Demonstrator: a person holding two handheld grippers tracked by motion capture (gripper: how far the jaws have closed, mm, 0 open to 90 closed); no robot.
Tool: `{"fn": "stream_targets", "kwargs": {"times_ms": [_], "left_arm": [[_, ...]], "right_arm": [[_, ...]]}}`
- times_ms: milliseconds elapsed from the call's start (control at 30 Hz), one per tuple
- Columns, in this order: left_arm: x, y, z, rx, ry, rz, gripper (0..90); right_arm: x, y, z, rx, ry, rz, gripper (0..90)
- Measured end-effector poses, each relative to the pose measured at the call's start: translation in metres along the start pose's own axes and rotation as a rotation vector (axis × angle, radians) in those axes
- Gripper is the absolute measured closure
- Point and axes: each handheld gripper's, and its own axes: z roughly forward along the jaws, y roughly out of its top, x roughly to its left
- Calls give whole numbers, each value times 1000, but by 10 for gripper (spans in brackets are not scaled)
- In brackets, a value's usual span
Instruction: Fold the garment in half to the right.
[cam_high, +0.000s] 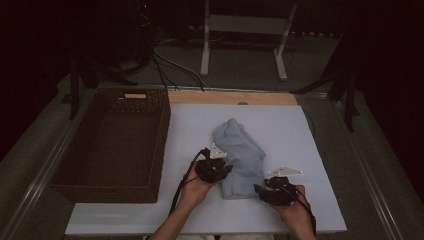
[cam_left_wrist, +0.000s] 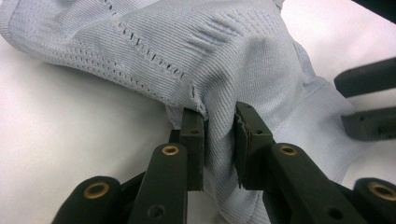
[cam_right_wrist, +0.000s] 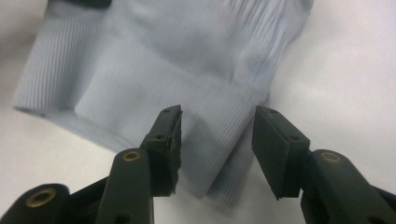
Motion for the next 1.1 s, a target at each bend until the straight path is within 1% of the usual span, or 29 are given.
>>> {"fn": "stream_targets", "kwargs": {"times_ms": [33,67,100,200,267,300,433,467,500,600,667,700,800,833,867,933,967,1000,1033,1100], "left_arm": [[0,0,0,0,0,1,776],[0,0,0,1,0,1,775],[0,0,0,0,-1,1,774],[-1,0,0,-1,-4,1,769],[-1,-1,0,0,-8,3,765],[-2,-1,0,-1,-11,4,763],[-4,-2,0,-4,-13,9,761],[-4,-2,-1,-3,-14,10,761],[-4,-2,-1,-3,-13,12,761],[-4,-3,-1,-3,-13,13,761],[-4,-3,0,-3,-13,13,761],[-4,-3,0,-3,-13,13,761],[-4,-3,-1,-5,-15,14,761],[-4,-3,-1,-5,-15,14,761],[-4,-3,-1,-5,-15,13,761],[-4,-4,0,-5,-16,10,761],[-4,-4,0,-6,-16,10,761],[-4,-4,0,-5,-17,10,761],[-4,-5,0,-5,-17,10,761],[-4,-5,0,-4,-16,10,760]], "right_arm": [[1,-2,1,4,-8,-2,571],[1,-3,2,12,-6,1,604],[0,-4,2,18,-10,-2,655],[-1,-5,1,16,-18,-1,794],[-1,-6,0,16,-29,-5,843],[-2,-6,-1,16,-35,-8,851],[-3,-8,-1,22,-40,0,847],[-4,-8,0,21,-39,3,822],[-4,-9,0,16,-53,12,703],[-6,-9,-1,-4,-29,41,557],[-6,-8,-1,-22,-7,52,513],[-6,-8,0,-19,-4,54,500],[-6,-9,5,10,-20,62,494],[-6,-9,5,10,-20,62,494],[-7,-9,6,14,-18,67,490],[-8,-11,7,24,5,93,495],[-8,-12,7,21,5,101,495],[-7,-13,7,21,5,99,497],[-7,-12,6,27,8,103,507],[-7,-11,6,38,25,104,567]]}}
